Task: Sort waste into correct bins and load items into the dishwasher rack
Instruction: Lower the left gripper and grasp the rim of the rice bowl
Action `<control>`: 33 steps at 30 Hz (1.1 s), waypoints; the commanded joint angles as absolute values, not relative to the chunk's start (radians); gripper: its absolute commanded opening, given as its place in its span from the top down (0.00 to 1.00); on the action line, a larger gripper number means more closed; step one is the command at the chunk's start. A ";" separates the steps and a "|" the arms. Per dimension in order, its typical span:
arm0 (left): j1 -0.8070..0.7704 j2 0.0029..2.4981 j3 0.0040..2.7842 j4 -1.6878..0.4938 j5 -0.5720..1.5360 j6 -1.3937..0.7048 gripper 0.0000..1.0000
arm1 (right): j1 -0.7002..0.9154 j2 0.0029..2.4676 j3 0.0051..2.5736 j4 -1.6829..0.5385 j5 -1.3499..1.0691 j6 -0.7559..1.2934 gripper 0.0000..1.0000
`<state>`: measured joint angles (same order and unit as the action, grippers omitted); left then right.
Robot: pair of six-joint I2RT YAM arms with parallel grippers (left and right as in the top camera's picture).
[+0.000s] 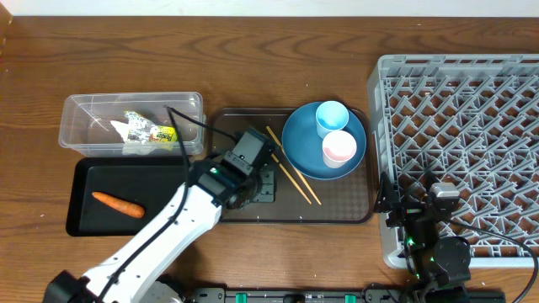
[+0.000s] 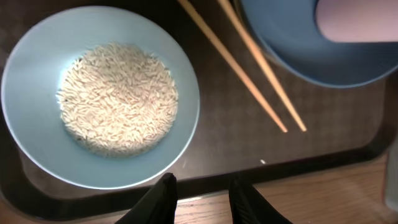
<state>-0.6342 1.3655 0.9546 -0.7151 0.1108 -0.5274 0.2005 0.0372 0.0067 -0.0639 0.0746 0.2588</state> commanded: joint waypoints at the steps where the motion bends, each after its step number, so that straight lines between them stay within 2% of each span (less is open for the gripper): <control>1: -0.638 1.392 0.957 -0.721 0.056 -0.537 0.69 | 0.199 0.039 0.006 -0.068 0.075 0.253 0.01; 33: -0.672 1.568 0.953 -0.639 -0.061 -0.564 0.69 | 0.199 0.039 0.006 -0.068 0.075 0.253 0.01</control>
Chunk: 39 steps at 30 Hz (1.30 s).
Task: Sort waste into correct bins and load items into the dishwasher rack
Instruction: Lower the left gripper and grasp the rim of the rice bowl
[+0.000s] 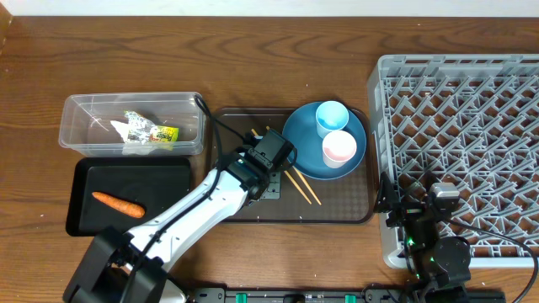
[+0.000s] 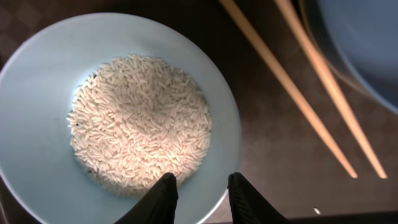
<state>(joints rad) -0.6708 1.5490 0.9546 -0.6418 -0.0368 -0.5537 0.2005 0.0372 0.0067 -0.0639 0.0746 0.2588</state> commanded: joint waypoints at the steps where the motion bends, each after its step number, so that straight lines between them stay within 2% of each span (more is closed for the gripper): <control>1: -0.672 1.571 0.953 -0.639 -0.061 -0.564 0.69 | 0.199 0.039 0.006 -0.068 0.075 0.253 0.01; 11: -0.672 1.573 0.953 -0.639 -0.061 -0.603 0.69 | 0.199 0.039 0.006 -0.068 0.075 0.253 0.01; 27: -0.671 1.567 0.953 -0.639 -0.060 -0.486 0.69 | 0.199 0.039 0.006 -0.068 0.075 0.253 0.01; 39: -0.649 1.427 0.994 -0.611 -0.066 -0.486 0.69 | 0.199 0.039 0.006 -0.068 0.075 0.253 0.01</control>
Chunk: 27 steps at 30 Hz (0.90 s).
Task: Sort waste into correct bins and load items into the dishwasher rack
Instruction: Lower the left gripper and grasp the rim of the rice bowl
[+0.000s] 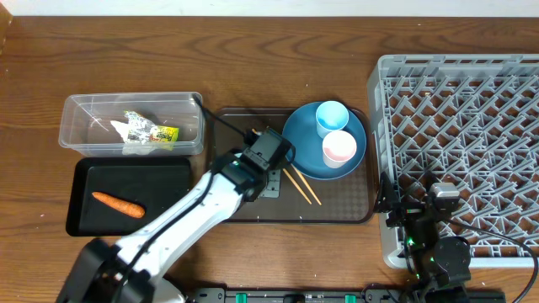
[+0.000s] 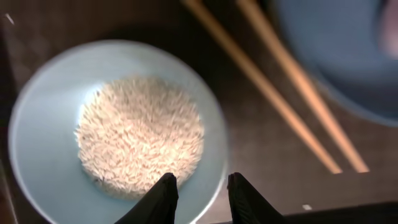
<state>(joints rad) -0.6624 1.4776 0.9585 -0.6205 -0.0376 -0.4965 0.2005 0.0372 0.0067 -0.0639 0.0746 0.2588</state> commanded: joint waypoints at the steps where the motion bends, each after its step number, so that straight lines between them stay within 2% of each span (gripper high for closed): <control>1: -0.646 1.418 0.994 -0.607 -0.065 -0.487 0.69 | 0.199 0.039 0.006 -0.068 0.075 0.253 0.01; 7: -0.658 1.419 0.981 -0.584 -0.065 -0.575 0.70 | 0.199 0.039 0.006 -0.068 0.075 0.253 0.01; 27: -0.659 1.470 0.965 -0.599 -0.089 -0.570 0.71 | 0.199 0.040 0.006 -0.068 0.075 0.253 0.01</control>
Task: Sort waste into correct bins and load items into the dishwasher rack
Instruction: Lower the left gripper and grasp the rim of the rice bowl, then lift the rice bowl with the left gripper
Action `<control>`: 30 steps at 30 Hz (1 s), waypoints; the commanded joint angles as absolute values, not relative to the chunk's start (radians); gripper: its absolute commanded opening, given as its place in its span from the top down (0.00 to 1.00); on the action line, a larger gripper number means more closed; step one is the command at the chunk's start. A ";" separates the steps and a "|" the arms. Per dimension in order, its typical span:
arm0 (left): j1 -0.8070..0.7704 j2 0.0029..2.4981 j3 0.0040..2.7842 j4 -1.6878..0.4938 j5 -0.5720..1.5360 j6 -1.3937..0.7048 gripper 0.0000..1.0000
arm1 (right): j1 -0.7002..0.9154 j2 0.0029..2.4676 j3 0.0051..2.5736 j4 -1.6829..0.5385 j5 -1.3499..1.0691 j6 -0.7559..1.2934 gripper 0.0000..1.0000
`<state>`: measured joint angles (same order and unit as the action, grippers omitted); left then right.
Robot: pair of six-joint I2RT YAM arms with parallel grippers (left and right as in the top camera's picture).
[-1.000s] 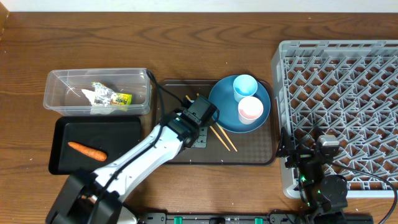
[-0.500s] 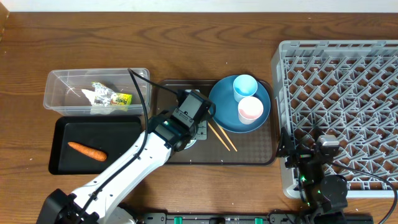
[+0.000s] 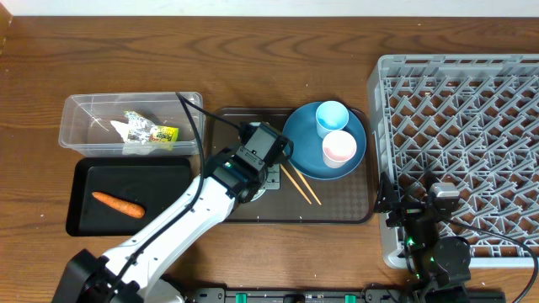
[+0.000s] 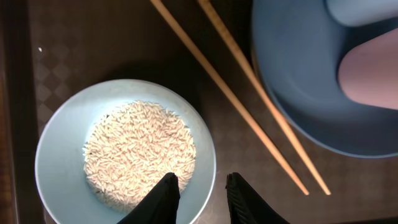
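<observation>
A light blue bowl of rice (image 4: 124,149) sits on the dark tray (image 3: 337,206); in the overhead view my left arm covers most of it. My left gripper (image 4: 198,180) hovers open over the bowl's right rim, one finger above the rice and the other outside the rim. Two wooden chopsticks (image 4: 249,106) lie diagonally to the right. A blue plate (image 4: 292,93) carries a pink cup (image 4: 373,68) and a light blue cup (image 3: 332,116). The grey dishwasher rack (image 3: 472,126) stands at the right. My right gripper (image 3: 444,195) rests at the rack's front left corner.
A clear bin (image 3: 93,114) holding wrappers stands at the back left. In front of it a black tray (image 3: 168,181) holds a carrot (image 3: 118,204). Bare wooden table runs along the back.
The bowl looks smaller and lower left in the left wrist view, with more of the plate and cups showing: the left gripper is higher above it. Still open. Right arm unchanged.
My left gripper first hung open near the tray's front edge with the bowl ahead. Then it was low over the bowl, fingers at the right rim. It stayed there, slightly farther off, and now stands higher. The bowl has not moved.
</observation>
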<state>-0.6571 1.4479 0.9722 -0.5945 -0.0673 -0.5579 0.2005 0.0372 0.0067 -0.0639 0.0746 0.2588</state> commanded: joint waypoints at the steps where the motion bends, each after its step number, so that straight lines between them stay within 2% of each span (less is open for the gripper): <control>1: -0.659 1.477 0.965 -0.599 -0.086 -0.570 0.71 | 0.199 0.040 0.006 -0.068 0.075 0.253 0.01; 30: -0.693 1.503 0.926 -0.567 -0.068 -0.605 0.71 | 0.199 0.040 0.006 -0.068 0.075 0.253 0.01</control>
<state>-0.6910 1.4906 0.9497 -0.5774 -0.0593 -0.5964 0.2005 0.0372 0.0067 -0.0639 0.0746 0.2588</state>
